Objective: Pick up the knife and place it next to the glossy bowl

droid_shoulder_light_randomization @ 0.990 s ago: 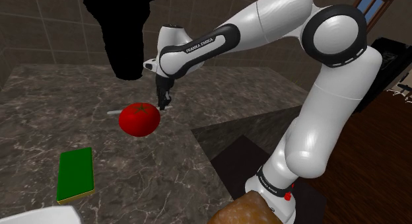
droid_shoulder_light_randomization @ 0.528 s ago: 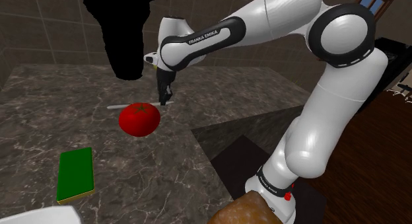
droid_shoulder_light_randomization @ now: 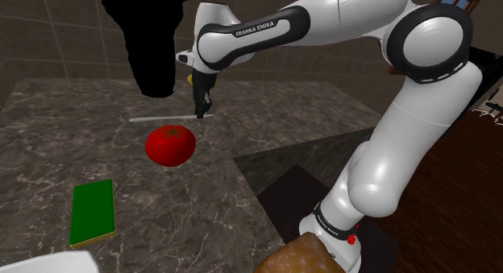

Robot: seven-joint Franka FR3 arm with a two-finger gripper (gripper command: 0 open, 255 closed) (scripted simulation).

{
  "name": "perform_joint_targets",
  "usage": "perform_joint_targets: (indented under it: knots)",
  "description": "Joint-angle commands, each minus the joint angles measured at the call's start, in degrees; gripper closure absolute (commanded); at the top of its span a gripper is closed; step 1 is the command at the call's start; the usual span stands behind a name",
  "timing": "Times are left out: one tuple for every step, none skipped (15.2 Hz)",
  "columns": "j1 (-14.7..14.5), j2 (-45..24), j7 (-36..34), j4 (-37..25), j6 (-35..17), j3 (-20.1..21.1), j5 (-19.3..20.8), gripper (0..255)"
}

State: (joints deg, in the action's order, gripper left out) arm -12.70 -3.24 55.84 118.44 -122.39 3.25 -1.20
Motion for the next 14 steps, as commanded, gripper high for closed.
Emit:
perform_joint_targets:
  knots:
    - [0.02,0.75,0.01,-0.69,1.47,-0.01,-0.04,255]
    - [0.02,1.03,0.01,-1.14,2.2,-0.01,-0.04,255]
    - [0.03,1.3,0.0,-1.61,2.94,-0.02,-0.05,255]
    - [0.03,1.56,0.0,-2.09,3.68,-0.02,-0.06,255]
    - [0.03,1.81,-0.01,-2.58,4.42,-0.02,-0.07,255]
    - [0.04,2.05,-0.01,-3.09,5.16,-0.02,-0.08,255]
    - [0.04,2.27,-0.02,-3.6,5.9,-0.03,-0.08,255]
    - [0.04,2.49,-0.03,-4.13,6.65,-0.03,-0.09,255]
    - [0.05,2.69,-0.03,-4.67,7.39,-0.03,-0.09,255]
    - [0.05,2.88,-0.04,-5.23,8.13,-0.04,-0.1,255]
    - [0.05,3.06,-0.05,-5.8,8.88,-0.04,-0.1,255]
    - [0.06,3.22,-0.06,-6.38,9.63,-0.04,-0.1,255]
    - [0.06,3.38,-0.06,-6.97,10.37,-0.05,-0.1,255]
    - [0.06,3.52,-0.07,-7.58,11.12,-0.05,-0.11,255]
